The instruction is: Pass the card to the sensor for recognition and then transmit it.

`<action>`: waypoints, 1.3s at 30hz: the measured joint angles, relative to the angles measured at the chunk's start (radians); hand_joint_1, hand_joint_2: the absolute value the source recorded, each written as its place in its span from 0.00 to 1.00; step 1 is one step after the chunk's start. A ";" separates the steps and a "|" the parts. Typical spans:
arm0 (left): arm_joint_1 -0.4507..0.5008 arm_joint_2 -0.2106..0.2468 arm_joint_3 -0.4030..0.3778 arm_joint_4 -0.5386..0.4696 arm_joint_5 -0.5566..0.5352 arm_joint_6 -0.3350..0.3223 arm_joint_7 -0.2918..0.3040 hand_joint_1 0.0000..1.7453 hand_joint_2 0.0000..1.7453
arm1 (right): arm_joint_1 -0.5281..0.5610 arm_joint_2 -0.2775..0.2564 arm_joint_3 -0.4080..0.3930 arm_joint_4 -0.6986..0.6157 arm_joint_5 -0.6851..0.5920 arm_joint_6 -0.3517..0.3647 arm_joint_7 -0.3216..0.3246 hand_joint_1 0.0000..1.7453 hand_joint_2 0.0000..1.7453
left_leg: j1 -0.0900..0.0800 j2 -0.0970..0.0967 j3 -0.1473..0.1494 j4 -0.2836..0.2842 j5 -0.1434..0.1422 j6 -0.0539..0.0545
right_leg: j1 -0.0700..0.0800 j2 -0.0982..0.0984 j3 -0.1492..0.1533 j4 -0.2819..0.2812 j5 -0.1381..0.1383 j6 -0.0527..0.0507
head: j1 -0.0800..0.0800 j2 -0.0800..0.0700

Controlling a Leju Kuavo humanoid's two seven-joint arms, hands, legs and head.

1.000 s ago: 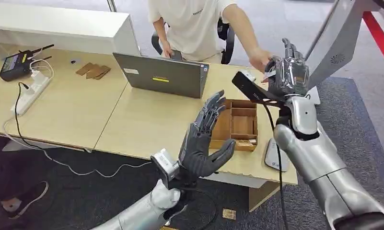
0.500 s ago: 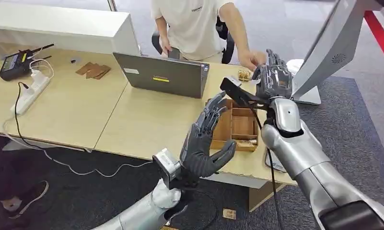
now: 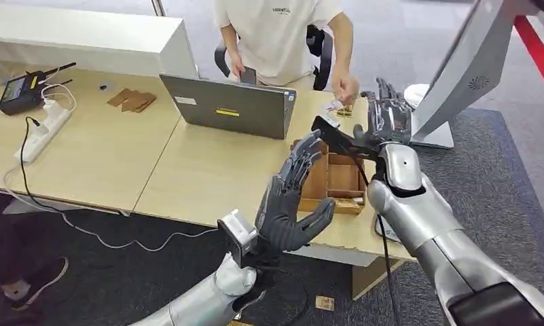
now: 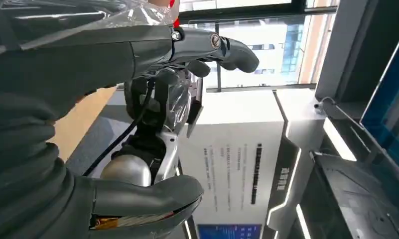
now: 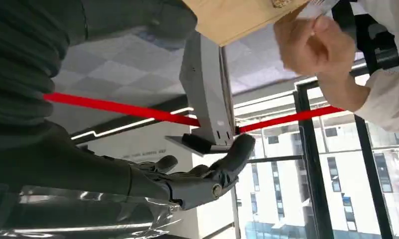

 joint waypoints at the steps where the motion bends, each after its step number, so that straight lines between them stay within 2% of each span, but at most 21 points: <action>1: 0.000 0.000 0.000 0.000 -0.001 0.007 0.003 0.00 1.00 | 0.000 0.000 0.002 0.001 -0.001 -0.006 0.000 0.00 1.00 | 0.000 0.000 0.000 0.000 0.000 0.000 | 0.000 0.000 0.000 0.000 0.000 0.000 | 0.000 0.000; 7: 0.006 0.008 0.000 -0.002 -0.010 0.023 0.010 0.00 1.00 | 0.002 -0.002 0.010 0.002 -0.033 -0.041 0.004 0.00 1.00 | 0.000 0.000 0.001 0.000 0.000 0.000 | 0.000 0.000 0.000 0.000 0.000 0.000 | 0.000 0.000; 11: 0.013 0.014 0.001 -0.009 -0.026 0.025 0.016 0.00 1.00 | 0.016 -0.024 0.015 -0.030 -0.079 -0.074 0.008 0.00 1.00 | 0.000 0.000 0.001 0.000 0.000 0.000 | 0.000 0.000 0.000 0.000 0.000 0.000 | 0.000 0.000; 17: 0.038 0.030 0.019 -0.034 -0.068 0.074 0.061 0.00 1.00 | 0.127 -0.093 -0.018 -0.177 -0.307 -0.218 -0.016 0.00 1.00 | 0.000 0.000 0.001 0.000 0.000 0.000 | 0.000 0.000 0.000 0.000 0.000 0.000 | 0.000 0.000; 21: 0.044 0.042 0.028 -0.053 -0.085 0.106 0.084 0.00 1.00 | 0.240 -0.141 -0.049 -0.305 -0.416 -0.268 -0.041 0.00 1.00 | 0.000 0.000 0.001 0.000 0.000 0.000 | 0.000 0.000 0.000 0.000 0.000 0.000 | 0.000 0.000; 27: 0.046 0.053 0.043 -0.077 -0.090 0.131 0.105 0.00 1.00 | 0.382 -0.193 -0.086 -0.478 -0.522 -0.279 -0.082 0.00 1.00 | 0.000 0.000 0.001 0.000 0.000 0.000 | 0.000 0.000 0.000 0.000 0.000 0.000 | 0.000 0.000; 39: 0.044 0.059 0.049 -0.092 -0.088 0.147 0.111 0.00 1.00 | 0.506 -0.230 -0.128 -0.661 -0.595 -0.251 -0.136 0.00 1.00 | 0.000 0.000 0.001 0.000 0.000 0.000 | 0.000 0.000 0.001 0.000 0.000 0.000 | 0.000 0.000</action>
